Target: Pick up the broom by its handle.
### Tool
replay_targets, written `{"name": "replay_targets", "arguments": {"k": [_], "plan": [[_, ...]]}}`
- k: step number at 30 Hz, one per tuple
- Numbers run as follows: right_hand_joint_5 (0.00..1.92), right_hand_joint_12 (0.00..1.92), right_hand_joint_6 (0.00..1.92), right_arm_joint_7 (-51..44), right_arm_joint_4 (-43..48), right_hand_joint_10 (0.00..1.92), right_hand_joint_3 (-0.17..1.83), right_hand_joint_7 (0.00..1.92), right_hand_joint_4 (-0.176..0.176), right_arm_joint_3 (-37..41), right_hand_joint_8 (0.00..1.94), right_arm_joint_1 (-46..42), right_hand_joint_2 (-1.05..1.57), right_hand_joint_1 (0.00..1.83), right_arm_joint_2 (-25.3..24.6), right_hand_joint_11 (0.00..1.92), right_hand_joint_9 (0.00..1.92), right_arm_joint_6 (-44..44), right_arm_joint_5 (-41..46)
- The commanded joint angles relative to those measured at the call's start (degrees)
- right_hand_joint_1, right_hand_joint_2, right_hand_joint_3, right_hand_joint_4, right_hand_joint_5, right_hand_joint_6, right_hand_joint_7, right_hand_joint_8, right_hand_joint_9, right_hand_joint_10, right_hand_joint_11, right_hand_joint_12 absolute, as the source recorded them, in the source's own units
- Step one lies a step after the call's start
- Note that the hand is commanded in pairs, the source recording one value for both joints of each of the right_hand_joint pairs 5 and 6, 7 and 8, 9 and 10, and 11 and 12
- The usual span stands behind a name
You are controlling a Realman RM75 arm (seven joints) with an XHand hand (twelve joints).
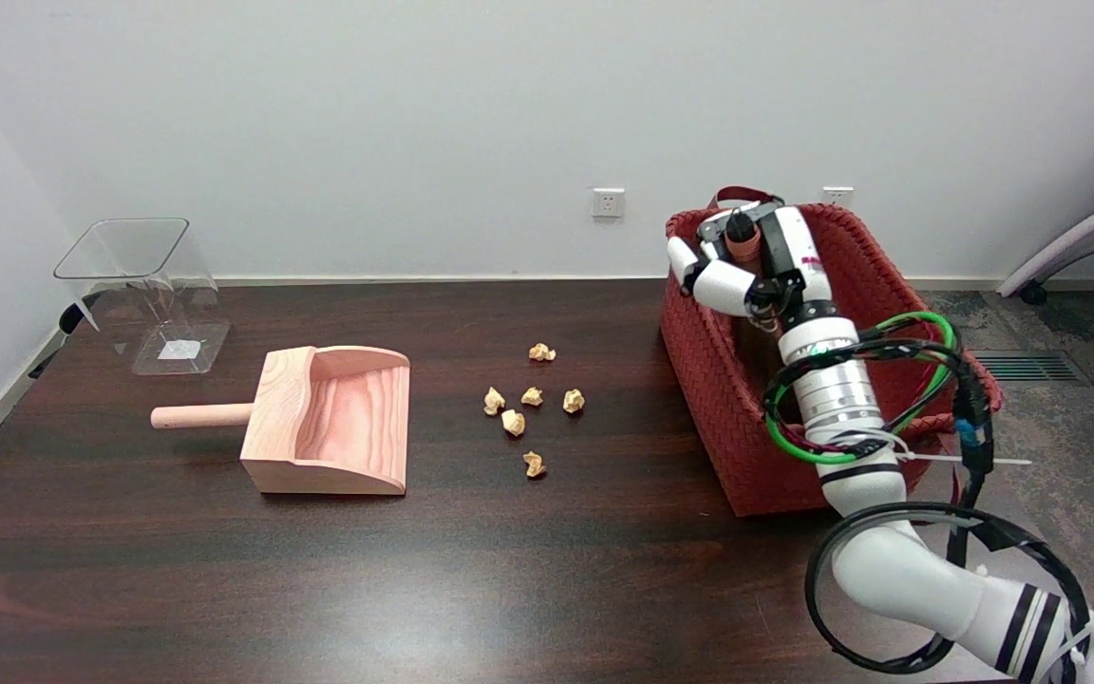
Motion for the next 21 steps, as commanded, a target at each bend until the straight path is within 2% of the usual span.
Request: {"name": "replay_targets", "arguments": {"k": [1,14,21], "plan": [[1.92,1.92,1.92,-8.4,-4.1,1.92,0.62,1.92,0.000,7.2,1.92,0.6,1.31,1.28,0.7,1.92,1.92,-0.8,-4.6],[1.92,1.92,1.92,-9.3,-10.1,1.92,0.71,1.92,0.000,9.3,1.92,3.3,1.25,1.31,1.2,1.92,1.92,-1.0,-8.7],[1.92,1.92,1.92,-11.8,-14.4,1.92,0.69,1.92,0.000,8.8,1.92,7.8,1.26,1.30,1.7,1.92,1.92,-5.8,-8.5]]}}
